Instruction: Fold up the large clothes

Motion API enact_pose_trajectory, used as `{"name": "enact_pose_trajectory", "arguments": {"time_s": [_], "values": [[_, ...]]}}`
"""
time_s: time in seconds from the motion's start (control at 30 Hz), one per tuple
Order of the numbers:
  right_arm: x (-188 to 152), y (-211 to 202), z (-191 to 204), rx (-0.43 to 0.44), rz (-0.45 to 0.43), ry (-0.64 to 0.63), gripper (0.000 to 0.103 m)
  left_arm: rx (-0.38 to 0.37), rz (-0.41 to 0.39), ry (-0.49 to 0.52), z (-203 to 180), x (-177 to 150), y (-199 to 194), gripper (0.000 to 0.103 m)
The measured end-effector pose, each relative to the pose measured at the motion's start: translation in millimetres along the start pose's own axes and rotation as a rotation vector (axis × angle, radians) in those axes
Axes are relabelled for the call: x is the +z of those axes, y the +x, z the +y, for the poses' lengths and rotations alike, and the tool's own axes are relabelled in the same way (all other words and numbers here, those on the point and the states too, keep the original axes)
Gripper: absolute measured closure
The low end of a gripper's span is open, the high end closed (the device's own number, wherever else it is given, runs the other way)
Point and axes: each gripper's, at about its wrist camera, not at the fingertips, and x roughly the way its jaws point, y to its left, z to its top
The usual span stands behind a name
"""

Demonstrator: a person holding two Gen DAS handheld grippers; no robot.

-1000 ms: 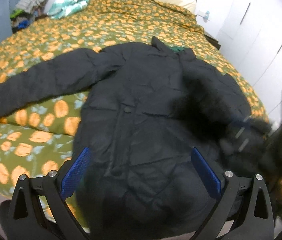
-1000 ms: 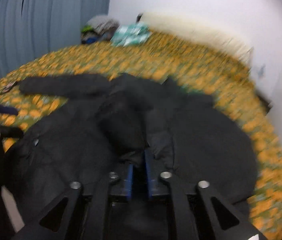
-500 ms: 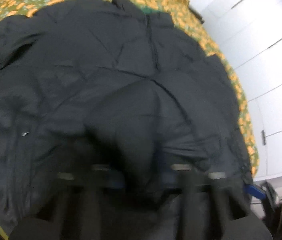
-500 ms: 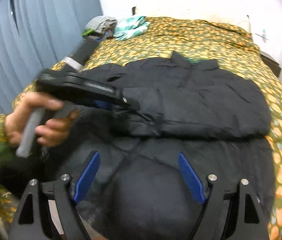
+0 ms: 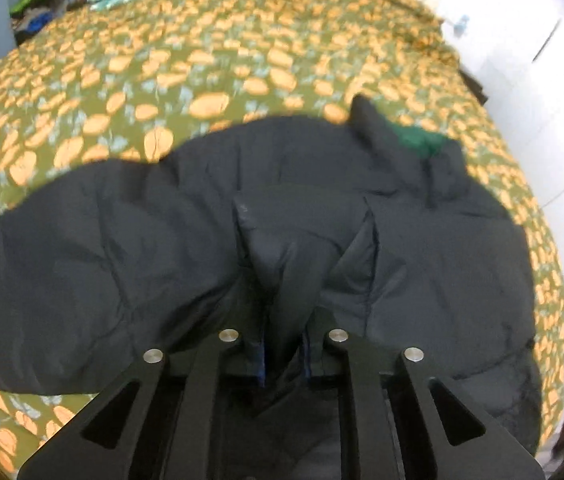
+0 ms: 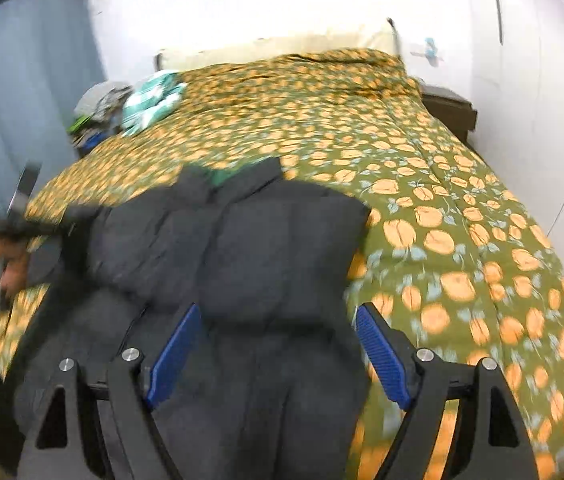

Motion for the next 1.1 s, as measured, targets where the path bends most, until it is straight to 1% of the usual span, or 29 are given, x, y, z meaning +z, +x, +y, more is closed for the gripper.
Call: {"name": "enact_pose_trajectory", "arguments": {"time_s": [0.03,0.1,0.17,0.2,0.27,0.3,0.33,0.37,0.43,0.47,0.5,0.57,0.6,0.63,0.67,0.73,0.77,0.8,0.83,0.93,0.97,1.03,1.07,1.1], "values": [[11,16,-1,0.01,0.003,0.005,0.021,0.006,-0.006,0.012,-1,-3,1,0.087],[29,49,10,0.038,0.011,-0.011,0.021,0.01,-0.012,0.037,-5,-11,2,0.086],[38,90,21,0.058,0.055,-0.042,0.021,0.02,-0.001,0.048,0,-17,5,0.086],[40,113,25,0.057,0.089,-0.051,0.021,0.025,0.006,0.049,0,-17,9,0.086],[37,154,24,0.046,0.184,-0.047,0.021,0.036,0.016,0.052,3,-16,20,0.085],[29,178,23,0.032,0.258,-0.037,0.022,0.039,0.019,0.056,5,-18,22,0.083],[23,193,22,0.03,0.306,-0.035,0.021,0.036,0.02,0.061,4,-20,24,0.081],[19,203,23,0.031,0.336,-0.037,0.021,0.037,0.019,0.066,4,-20,26,0.081],[23,204,25,0.028,0.347,-0.043,0.021,0.047,0.018,0.086,3,-21,28,0.081],[33,200,25,0.038,0.352,-0.037,0.021,0.048,0.017,0.094,2,-22,29,0.081],[42,193,24,0.055,0.322,-0.028,0.021,0.046,0.015,0.099,3,-22,29,0.081],[66,177,19,0.059,0.22,0.015,0.021,0.043,0.013,0.098,3,-23,30,0.08],[79,173,13,0.056,0.175,0.065,0.021,0.043,0.012,0.097,3,-23,31,0.079],[90,175,7,0.062,0.151,0.125,0.021,0.043,0.011,0.094,3,-24,32,0.079],[97,181,1,0.068,0.15,0.172,0.021,0.044,0.01,0.09,3,-25,32,0.079],[99,204,-8,0.059,0.2,0.241,0.021,0.044,0.012,0.084,3,-27,31,0.078],[90,223,-13,0.039,0.272,0.275,0.021,0.045,0.011,0.084,2,-27,31,0.077],[83,234,-15,0.034,0.322,0.288,0.021,0.044,0.01,0.086,2,-28,31,0.075],[73,242,-12,0.024,0.354,0.275,0.021,0.044,0.011,0.089,2,-28,32,0.075],[69,222,7,-0.007,0.302,0.173,0.021,0.049,0.01,0.094,2,-29,32,0.075],[69,215,10,-0.005,0.297,0.158,0.021,0.05,0.009,0.097,1,-30,32,0.075],[66,183,21,0.042,0.263,0.131,0.021,0.051,0.006,0.102,1,-31,31,0.075],[67,170,22,0.053,0.26,0.121,0.021,0.053,0.005,0.099,1,-32,30,0.075],[61,159,26,0.054,0.262,0.112,0.021,0.053,0.004,0.097,1,-32,30,0.075]]}}
